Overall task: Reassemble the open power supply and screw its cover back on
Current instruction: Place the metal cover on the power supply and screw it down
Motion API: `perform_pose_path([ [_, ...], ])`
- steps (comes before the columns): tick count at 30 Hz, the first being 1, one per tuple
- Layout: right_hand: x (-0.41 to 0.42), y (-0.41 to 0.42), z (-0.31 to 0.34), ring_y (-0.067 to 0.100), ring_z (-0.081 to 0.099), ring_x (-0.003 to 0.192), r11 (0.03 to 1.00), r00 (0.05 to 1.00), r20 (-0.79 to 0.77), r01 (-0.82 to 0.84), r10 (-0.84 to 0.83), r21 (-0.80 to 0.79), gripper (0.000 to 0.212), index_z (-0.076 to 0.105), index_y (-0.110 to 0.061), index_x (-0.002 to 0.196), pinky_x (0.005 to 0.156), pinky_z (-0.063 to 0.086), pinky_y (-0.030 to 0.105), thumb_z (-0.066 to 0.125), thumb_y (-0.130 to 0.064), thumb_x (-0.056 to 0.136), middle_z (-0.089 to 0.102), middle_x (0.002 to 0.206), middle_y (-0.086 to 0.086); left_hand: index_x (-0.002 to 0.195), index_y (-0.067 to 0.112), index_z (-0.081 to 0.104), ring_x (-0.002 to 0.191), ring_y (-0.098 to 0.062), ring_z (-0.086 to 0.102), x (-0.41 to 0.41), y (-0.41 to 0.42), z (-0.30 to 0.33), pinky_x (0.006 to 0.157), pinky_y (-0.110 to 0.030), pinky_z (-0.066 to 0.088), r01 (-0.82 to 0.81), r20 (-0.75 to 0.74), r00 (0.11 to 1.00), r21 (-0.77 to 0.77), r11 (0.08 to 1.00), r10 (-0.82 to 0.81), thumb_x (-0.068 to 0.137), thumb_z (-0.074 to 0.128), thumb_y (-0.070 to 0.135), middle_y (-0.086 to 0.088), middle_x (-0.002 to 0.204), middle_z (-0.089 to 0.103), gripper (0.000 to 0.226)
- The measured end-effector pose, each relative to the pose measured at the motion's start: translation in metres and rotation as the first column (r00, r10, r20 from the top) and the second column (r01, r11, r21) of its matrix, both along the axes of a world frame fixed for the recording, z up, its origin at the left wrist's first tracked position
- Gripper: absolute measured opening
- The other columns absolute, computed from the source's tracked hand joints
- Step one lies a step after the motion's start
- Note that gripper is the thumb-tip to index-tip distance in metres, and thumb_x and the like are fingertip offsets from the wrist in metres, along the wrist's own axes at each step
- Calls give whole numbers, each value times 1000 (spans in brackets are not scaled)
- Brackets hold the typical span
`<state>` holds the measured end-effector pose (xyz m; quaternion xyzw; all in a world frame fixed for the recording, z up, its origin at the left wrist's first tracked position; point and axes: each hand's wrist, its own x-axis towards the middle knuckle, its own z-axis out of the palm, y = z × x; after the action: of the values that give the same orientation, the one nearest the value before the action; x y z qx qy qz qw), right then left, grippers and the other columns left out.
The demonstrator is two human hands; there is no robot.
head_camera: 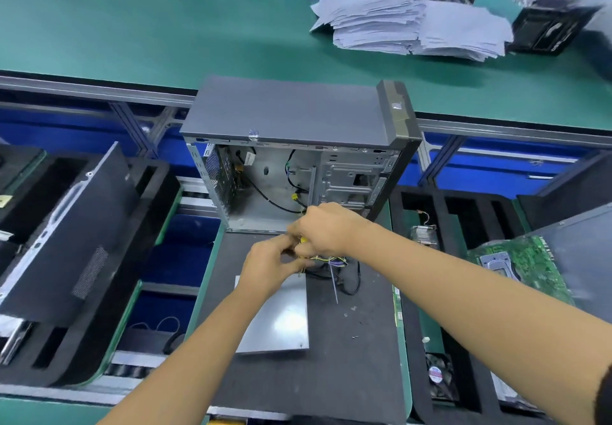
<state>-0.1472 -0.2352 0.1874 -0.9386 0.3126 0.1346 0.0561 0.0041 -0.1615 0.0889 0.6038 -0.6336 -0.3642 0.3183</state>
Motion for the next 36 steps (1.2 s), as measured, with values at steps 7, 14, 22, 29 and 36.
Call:
perform_pose_path([
  [7,13,10,-5,26,50,57,994,985,130,111,-110,3,19,39,-24,90,49,28,32,53,-37,87,48,61,-3,92,27,61,75,-2,70,10,-3,3,68,-16,50,-9,-31,999,-35,999,8,78,88,28,13,77,72,30],
  [14,5,11,-7,29,51,56,997,994,95,-48,54,-55,31,42,-33,110,46,25,32,52,-21,84,55,65,3,109,14,48,87,-8,71,29,-7,-3,78,-24,57,126,-116,986,64,990,-118,82,87,17,5,90,72,47],
  [22,19,9,-8,27,45,55,977,1000,-4,4,-5,-213,12,53,-27,85,47,20,29,52,-39,85,34,52,-4,81,34,68,80,-11,73,20,-10,-3,73,-26,59,86,-211,976,141,986,-54,69,95,13,9,79,75,36],
  [29,5,16,-15,24,43,50,968,1000,-10,-7,5,-251,22,34,-23,92,50,32,31,43,-42,90,45,61,-3,83,40,61,66,6,57,24,-8,-6,67,-20,49,207,-140,969,12,978,-203,87,79,18,23,70,65,29],
  [36,8,14,-8,26,49,66,986,985,70,-151,156,-74,17,39,-28,98,50,27,32,50,-24,87,56,83,-3,82,22,67,77,15,63,38,-20,-1,78,-9,48,350,-79,936,148,925,-342,92,63,-11,16,79,71,35],
])
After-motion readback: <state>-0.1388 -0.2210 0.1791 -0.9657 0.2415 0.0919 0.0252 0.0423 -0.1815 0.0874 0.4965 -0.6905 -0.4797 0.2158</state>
